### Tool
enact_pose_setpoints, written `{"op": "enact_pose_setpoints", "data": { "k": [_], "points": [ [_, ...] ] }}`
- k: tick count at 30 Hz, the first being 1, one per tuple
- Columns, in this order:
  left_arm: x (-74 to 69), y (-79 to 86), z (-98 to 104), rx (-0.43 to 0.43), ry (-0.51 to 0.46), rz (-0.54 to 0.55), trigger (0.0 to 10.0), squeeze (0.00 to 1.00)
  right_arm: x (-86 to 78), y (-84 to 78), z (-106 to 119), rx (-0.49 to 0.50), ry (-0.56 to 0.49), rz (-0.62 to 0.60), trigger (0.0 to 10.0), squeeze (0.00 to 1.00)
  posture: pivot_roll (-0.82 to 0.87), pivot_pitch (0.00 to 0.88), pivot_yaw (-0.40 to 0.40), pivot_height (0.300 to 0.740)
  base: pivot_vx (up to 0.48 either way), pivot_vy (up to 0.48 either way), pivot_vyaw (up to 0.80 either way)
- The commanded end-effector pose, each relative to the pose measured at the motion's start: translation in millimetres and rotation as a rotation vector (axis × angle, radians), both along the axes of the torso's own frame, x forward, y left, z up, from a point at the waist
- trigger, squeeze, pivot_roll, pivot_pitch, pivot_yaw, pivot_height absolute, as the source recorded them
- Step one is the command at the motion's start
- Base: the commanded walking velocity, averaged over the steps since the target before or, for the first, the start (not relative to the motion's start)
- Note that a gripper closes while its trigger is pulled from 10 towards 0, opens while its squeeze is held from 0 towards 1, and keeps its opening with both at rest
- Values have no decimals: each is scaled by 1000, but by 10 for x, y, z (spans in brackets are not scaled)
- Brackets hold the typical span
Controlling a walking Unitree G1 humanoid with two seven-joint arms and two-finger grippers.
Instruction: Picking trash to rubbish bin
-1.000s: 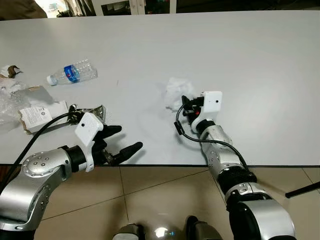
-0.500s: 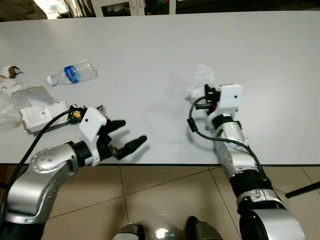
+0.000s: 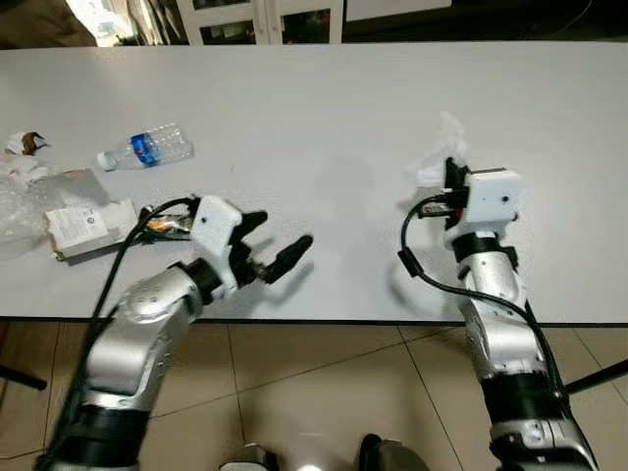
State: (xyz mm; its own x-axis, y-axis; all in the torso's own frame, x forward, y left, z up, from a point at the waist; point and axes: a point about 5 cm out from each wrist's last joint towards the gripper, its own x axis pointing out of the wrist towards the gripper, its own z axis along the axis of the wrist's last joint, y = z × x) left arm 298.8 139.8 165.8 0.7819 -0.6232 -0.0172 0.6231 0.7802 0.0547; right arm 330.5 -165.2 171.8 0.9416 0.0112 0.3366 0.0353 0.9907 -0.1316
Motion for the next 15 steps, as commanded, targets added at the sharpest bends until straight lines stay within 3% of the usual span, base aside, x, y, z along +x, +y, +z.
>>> {"op": "enact_pose_setpoints", "data": {
  "k": [1, 4, 6, 11, 13, 14, 15],
  "points": [
    [68, 5, -11, 26, -37, 79, 10000, 0, -65, -19, 49, -12, -10, -25, 0, 0, 41, 57, 33, 740, 0, 0, 0],
    [130, -20, -31, 32, -62, 156, 10000, 0, -133, -39, 48, -11, -3, -43, 0, 0, 16, 47, 28, 740, 0, 0, 0],
    [185, -37, -74, -18, -50, 239, 10000, 0, -249, -35, 56, -1, 6, -56, 0, 0, -7, 40, 24, 740, 0, 0, 0],
    [205, -65, -178, -34, -28, 323, 10000, 0, -382, -20, 70, 5, 9, -67, 0, 0, -34, 33, 20, 740, 0, 0, 0],
    [210, -83, -211, -41, -31, 356, 10000, 0, -424, -26, 90, 3, 13, -75, 471, 0, -40, 32, 18, 740, 0, 0, 0],
    [207, -95, -241, -36, -36, 391, 10000, 0, -451, -37, 107, -1, 15, -82, 3098, 0, -44, 31, 15, 740, 0, 0, 0],
    [205, -103, -262, -32, -39, 414, 10000, 0, -469, -45, 119, -3, 17, -86, 3098, 0, -44, 31, 15, 740, 0, 0, 0]
  ]
}}
